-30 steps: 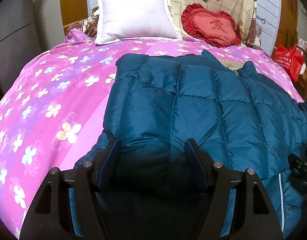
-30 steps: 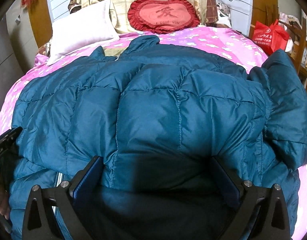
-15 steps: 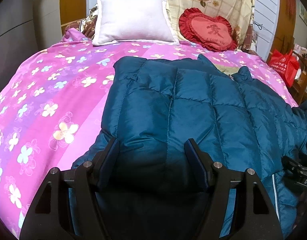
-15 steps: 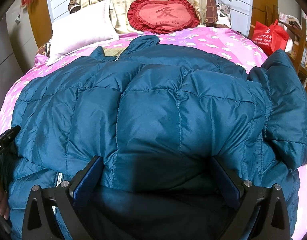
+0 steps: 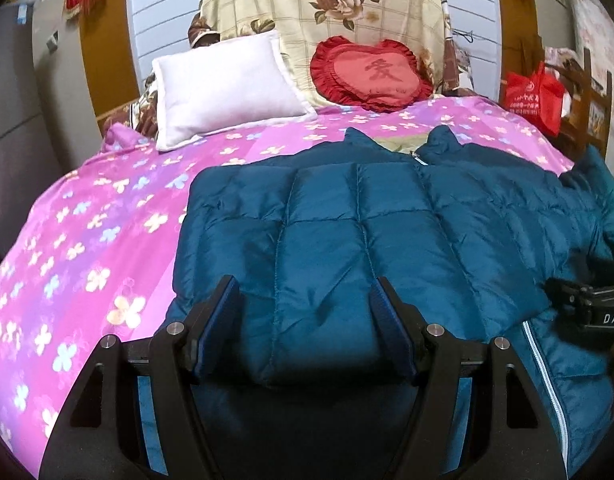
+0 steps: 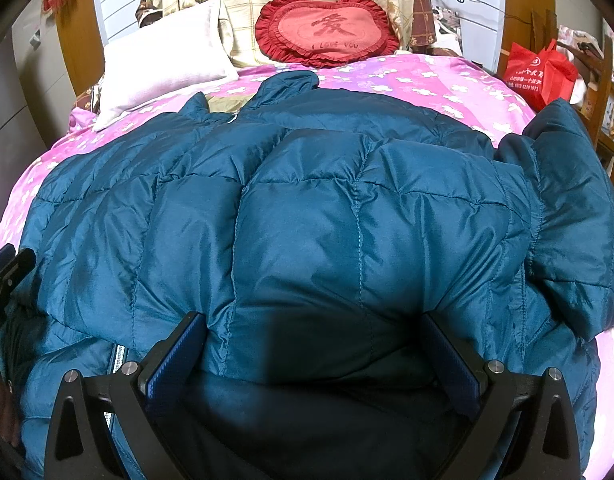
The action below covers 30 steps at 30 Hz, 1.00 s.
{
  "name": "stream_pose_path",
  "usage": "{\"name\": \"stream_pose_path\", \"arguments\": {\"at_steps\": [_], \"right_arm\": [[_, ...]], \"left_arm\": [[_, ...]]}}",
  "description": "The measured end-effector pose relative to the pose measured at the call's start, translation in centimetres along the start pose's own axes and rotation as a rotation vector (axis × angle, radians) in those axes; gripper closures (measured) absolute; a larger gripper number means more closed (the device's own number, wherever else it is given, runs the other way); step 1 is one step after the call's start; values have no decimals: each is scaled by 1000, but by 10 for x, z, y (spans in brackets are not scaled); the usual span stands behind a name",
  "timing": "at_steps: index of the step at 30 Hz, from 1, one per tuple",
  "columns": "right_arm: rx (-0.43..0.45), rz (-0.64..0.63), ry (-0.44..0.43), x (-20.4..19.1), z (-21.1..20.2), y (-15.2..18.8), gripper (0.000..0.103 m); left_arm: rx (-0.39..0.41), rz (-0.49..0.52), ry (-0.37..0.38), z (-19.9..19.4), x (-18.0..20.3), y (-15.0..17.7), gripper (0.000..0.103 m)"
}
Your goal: Fold large clothes
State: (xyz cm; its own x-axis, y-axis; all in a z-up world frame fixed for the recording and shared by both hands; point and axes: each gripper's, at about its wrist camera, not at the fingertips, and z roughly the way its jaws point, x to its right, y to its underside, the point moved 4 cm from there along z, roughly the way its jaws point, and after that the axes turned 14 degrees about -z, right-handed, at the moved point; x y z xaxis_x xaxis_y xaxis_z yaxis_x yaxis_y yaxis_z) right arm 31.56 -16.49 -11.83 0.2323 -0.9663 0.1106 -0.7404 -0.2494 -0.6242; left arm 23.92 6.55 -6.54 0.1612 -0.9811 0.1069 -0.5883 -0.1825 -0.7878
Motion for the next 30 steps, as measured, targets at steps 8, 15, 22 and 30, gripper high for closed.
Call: {"name": "stream_pose_path", "arguments": {"at_steps": [8,15,22,30], "right_arm": [[0,0,0,0,0,0,0],[1,-1,0,0,0,0,0],[1,0,-1,0,0,0,0],[1,0,0,0,0,0,0]], "left_arm": [[1,0,-5,0,-2,0,34],[0,0,-4,0,-2,0,34],[0,1,-5,0,-2,0,34],[0,1,-5,0,-2,0,34]]}}
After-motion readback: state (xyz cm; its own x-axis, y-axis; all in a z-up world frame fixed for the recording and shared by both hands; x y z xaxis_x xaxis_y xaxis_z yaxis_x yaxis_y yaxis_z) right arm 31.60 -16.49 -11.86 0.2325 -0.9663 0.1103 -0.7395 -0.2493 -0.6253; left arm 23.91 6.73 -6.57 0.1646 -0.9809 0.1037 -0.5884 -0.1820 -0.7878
